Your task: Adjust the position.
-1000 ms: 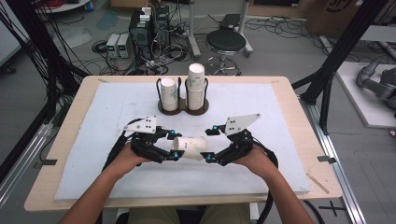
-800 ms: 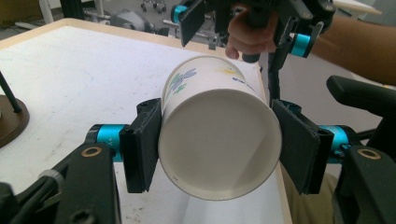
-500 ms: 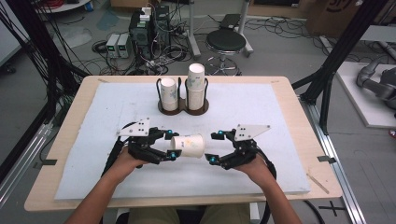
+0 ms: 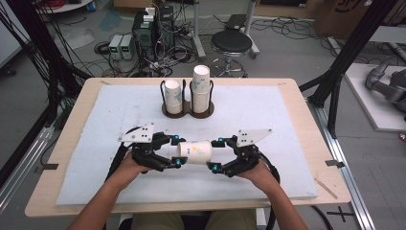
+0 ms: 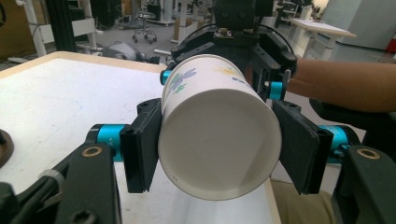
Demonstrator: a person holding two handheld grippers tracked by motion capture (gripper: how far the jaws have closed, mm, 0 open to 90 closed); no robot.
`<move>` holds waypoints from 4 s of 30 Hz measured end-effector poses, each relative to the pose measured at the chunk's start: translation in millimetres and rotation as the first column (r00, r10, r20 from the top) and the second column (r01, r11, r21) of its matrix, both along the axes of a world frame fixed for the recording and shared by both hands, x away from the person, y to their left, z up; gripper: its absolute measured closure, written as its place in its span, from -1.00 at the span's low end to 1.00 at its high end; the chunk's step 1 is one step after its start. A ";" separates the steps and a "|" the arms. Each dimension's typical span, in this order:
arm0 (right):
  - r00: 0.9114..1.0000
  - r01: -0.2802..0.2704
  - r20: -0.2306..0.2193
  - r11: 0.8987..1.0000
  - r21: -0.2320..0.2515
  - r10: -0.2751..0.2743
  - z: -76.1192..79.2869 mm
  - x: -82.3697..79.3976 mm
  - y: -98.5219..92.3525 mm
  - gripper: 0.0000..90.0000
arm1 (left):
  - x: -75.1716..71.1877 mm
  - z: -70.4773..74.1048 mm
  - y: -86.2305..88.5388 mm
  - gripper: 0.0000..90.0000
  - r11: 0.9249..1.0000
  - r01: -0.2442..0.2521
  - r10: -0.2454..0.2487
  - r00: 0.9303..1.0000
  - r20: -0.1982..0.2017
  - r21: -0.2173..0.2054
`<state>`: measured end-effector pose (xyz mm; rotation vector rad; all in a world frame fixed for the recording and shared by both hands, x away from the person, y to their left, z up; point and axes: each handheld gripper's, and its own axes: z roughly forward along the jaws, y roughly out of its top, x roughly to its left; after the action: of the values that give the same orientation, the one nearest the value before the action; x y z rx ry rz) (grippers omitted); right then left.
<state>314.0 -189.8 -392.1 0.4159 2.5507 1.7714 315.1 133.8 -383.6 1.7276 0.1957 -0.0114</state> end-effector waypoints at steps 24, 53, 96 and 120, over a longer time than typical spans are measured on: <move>0.996 -0.088 -0.024 0.992 0.088 0.091 -4.9 0.7 5.0 -0.32 | -5.9 -2.0 -1.4 -0.18 0.999 0.040 -0.040 0.999 0.005 -0.006; 0.997 -0.073 0.012 0.985 -0.159 0.075 28.6 6.1 8.0 -0.30 | -14.1 29.6 -4.9 -0.63 0.974 -0.074 0.072 0.997 0.017 0.212; 0.966 -0.118 0.079 0.692 -0.712 0.246 88.2 3.6 85.1 -0.32 | -3.5 30.6 -36.6 -0.48 0.863 0.005 0.006 1.000 -0.019 0.504; 0.967 -0.129 0.085 0.749 -0.649 0.240 83.5 6.0 84.9 -0.45 | 2.3 18.6 -34.2 -0.21 0.879 0.030 0.003 0.998 -0.068 0.476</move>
<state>320.0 -104.9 -308.6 -0.0139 2.9173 0.7916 317.3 99.6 -365.0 2.2263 0.2503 -0.0336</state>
